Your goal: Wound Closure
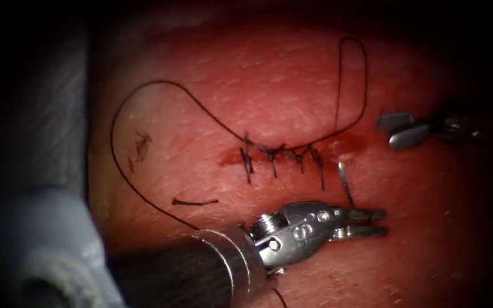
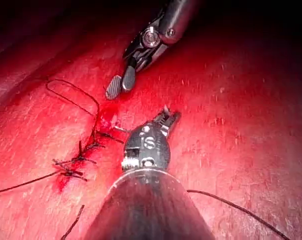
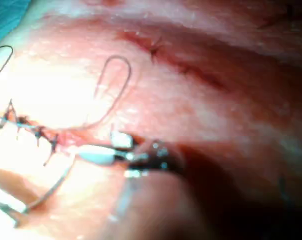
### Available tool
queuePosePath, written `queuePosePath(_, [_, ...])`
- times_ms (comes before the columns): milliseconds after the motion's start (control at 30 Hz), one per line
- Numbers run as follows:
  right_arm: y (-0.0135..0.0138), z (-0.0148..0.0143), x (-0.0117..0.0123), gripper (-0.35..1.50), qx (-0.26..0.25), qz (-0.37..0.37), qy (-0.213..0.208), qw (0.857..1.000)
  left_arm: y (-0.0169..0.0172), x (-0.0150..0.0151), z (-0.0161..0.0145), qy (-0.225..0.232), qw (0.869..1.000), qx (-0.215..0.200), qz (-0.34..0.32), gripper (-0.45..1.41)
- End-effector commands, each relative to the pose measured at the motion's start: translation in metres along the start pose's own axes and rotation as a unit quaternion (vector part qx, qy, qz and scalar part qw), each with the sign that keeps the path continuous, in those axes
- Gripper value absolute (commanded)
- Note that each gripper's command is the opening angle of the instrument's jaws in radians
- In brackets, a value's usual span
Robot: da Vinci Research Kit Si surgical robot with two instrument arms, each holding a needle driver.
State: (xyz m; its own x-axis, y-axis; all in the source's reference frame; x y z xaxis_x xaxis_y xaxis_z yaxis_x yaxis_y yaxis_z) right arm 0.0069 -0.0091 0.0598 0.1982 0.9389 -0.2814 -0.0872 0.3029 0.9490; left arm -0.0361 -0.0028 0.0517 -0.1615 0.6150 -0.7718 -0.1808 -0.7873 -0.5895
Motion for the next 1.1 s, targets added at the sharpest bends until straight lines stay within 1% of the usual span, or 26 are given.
queuePosePath(33, [0.0004,0.001,-0.0013,0.53,0.001,-0.002,-0.001,1.0,0.0001,-0.0003,0.0005,0.004,1.0,-0.007,-0.002,-0.45])
queuePosePath(133, [0.0006,0.0012,-0.0021,0.51,0.002,0.002,-0.001,1.0,0.0007,0.0007,-0.0002,0.022,0.999,-0.024,-0.022,-0.45])
queuePosePath(267, [0.0006,0.0012,-0.0026,0.53,0.003,0.009,-0.003,1.0,0.0011,0.0017,-0.0011,0.044,0.996,-0.049,-0.056,-0.45])
queuePosePath(400, [0.0005,0.0011,-0.0027,0.56,0.004,0.015,-0.003,1.0,0.002,0.0024,-0.0017,0.049,0.995,-0.063,-0.055,-0.45])
queuePosePath(533, [0.0004,0.0008,-0.0029,0.56,0.005,0.014,-0.004,1.0,0.0032,0.003,-0.0022,0.053,0.996,-0.067,0.022,-0.45])
queuePosePath(567, [0.0004,0.0008,-0.003,0.56,0.005,0.014,-0.004,1.0,0.0034,0.0032,-0.0023,0.054,0.995,-0.063,0.05,-0.45])
queuePosePath(633, [0.0002,0.0006,-0.0032,0.59,0.006,0.014,-0.005,1.0,0.0035,0.0038,-0.0025,0.05,0.992,-0.042,0.109,-0.45])
queuePosePath(667, [0.0001,0.0005,-0.0034,0.59,0.006,0.013,-0.006,1.0,0.0034,0.0043,-0.0028,0.045,0.988,-0.022,0.144,-0.45])
queuePosePath(733, [-0.0003,0.0002,-0.0038,0.59,0.009,0.013,-0.004,1.0,0.0031,0.0053,-0.0033,0.04,0.98,-0.004,0.194,-0.45])
queuePosePath(833, [-0.001,-0.0001,-0.0047,0.56,0.01,0.011,-0.005,1.0,0.0026,0.0068,-0.0042,0.04,0.97,0.007,0.241,-0.45])
queuePosePath(900, [-0.0016,-0.0002,-0.0054,0.37,0.01,0.004,-0.005,1.0,0.0025,0.0079,-0.0049,0.042,0.965,0.011,0.258,-0.45])
queuePosePath(967, [-0.0026,-0.0002,-0.0063,0.29,0.009,-0.018,-0.005,1.0,0.0027,0.009,-0.0057,0.047,0.957,0.015,0.285,-0.45])
queuePosePath(1033, [-0.0035,0.0,-0.0073,0.29,0.007,-0.055,-0.003,0.998,0.003,0.01,-0.0063,0.049,0.953,0.016,0.298,-0.45])
queuePosePath(1067, [-0.0039,0.0002,-0.0076,0.36,0.007,-0.073,-0.002,0.997,0.0033,0.0108,-0.0066,0.05,0.95,0.018,0.309,-0.45])
queuePosePath(1100, [-0.0048,0.0007,-0.008,0.54,-0.008,-0.137,0.006,0.991,0.0038,0.0119,-0.0071,0.054,0.946,0.022,0.319,-0.45])
